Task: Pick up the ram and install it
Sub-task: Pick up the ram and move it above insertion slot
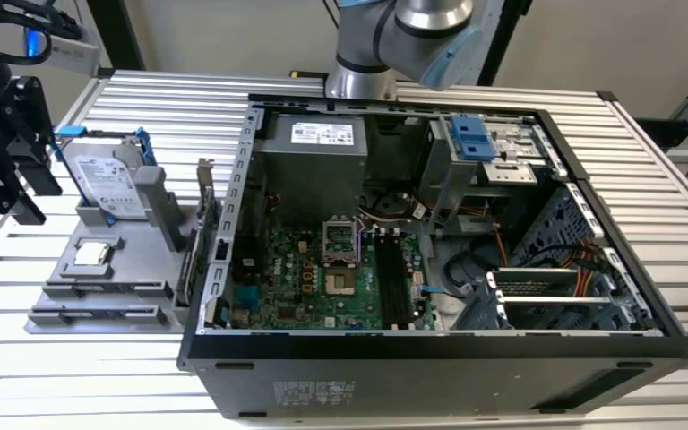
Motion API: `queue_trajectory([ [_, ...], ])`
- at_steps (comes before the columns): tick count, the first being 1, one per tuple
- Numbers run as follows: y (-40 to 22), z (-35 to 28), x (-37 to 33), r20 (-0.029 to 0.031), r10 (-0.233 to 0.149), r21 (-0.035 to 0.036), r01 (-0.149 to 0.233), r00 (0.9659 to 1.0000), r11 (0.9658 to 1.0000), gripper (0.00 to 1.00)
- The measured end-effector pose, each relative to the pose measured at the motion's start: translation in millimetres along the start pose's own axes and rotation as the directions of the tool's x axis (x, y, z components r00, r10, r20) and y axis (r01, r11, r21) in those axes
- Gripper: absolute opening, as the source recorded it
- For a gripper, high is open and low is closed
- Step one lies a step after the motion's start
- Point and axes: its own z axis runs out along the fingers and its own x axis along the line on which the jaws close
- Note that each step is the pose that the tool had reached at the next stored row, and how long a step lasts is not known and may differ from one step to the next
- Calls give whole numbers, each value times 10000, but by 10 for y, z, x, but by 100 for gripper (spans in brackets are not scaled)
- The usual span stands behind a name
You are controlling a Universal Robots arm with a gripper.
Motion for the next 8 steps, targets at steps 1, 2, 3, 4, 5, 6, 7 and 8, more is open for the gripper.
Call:
queue_trajectory([
  [1,0,10,0,1,0,1,0,10000,10000,100],
  [2,0,21,1,0,0,1,0,10000,10000,100],
  [3,0,32,1,-1,0,0,0,10000,10000,100],
  [4,-1,41,1,-1,0,0,0,10000,10000,100],
  [5,-1,48,1,-1,0,0,0,10000,10000,100],
  [6,-1,55,1,-5,0,0,0,10000,10000,100],
  [7,-1,59,1,-18,2,-4,-2,10000,10000,100],
  [8,-1,65,1,-39,1,-11,-1,10000,10000,100],
])
